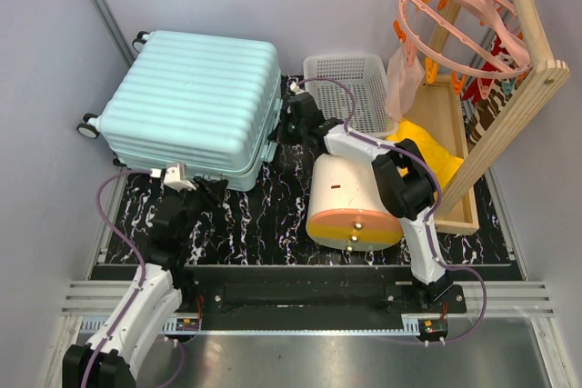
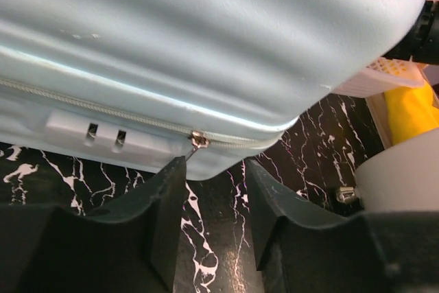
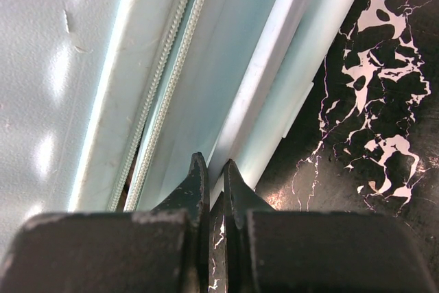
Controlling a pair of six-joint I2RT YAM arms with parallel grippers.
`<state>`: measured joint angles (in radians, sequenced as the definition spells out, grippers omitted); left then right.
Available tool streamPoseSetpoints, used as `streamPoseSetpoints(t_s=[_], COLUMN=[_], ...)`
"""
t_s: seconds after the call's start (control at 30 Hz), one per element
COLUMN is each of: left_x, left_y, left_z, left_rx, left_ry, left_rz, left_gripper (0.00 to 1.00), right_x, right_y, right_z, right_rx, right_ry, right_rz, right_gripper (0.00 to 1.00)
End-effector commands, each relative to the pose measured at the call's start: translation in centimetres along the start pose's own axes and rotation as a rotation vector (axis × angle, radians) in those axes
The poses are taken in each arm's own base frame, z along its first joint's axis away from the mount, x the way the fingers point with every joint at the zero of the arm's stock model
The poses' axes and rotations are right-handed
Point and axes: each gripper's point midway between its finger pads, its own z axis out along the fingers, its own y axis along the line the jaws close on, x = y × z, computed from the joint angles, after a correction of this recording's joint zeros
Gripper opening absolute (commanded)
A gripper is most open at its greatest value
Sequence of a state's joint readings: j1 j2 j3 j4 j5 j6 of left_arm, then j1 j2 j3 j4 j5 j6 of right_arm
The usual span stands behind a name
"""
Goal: Open, take out, and arrange the luggage
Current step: Unzip the luggage at the center of the board.
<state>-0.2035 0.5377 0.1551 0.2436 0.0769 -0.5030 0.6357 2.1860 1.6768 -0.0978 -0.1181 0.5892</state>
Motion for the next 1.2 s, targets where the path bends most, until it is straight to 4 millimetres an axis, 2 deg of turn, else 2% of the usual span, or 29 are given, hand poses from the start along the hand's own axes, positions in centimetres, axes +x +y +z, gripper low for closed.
streamPoseSetpoints(t_s=[0.0, 0.4, 0.57, 0.9, 0.97, 1.17], left_x=[-1.2, -0.9, -1.7, -1.2, -1.4, -1.9], left_y=[-1.4, 0.2, -0.1, -0.1, -0.1, -0.7], left_z=[0.0, 1.5, 1.6, 2.8, 3.0, 3.3], left_rx=[0.083, 0.009, 0.021, 0.036, 0.037, 0.063], left_ry=[-0.054, -0.015, -0.051, -0.028, -0.033, -0.053], left_rz=[0.042, 0.128, 0.139, 0.170, 0.174, 0.175], left_gripper=[0.48, 0.47, 0.44, 0.40, 0.37, 0.35], right_x=[-3.1, -3.0, -2.9, -2.6, -2.6, -2.4], right_y=[-5.9, -5.3, -5.3, -5.3, -5.2, -5.4], right_z=[-3.2, -3.4, -3.4, -3.3, -3.2, -3.1], right_rx=[0.169, 0.137, 0.136, 0.127, 0.125, 0.126], right_ry=[-0.030, -0.030, -0.027, -0.019, -0.017, -0.011], right_rz=[-0.050, -0.047, -0.045, -0.040, -0.041, -0.042], right_gripper=[0.00, 0.00, 0.00, 0.00, 0.00, 0.00])
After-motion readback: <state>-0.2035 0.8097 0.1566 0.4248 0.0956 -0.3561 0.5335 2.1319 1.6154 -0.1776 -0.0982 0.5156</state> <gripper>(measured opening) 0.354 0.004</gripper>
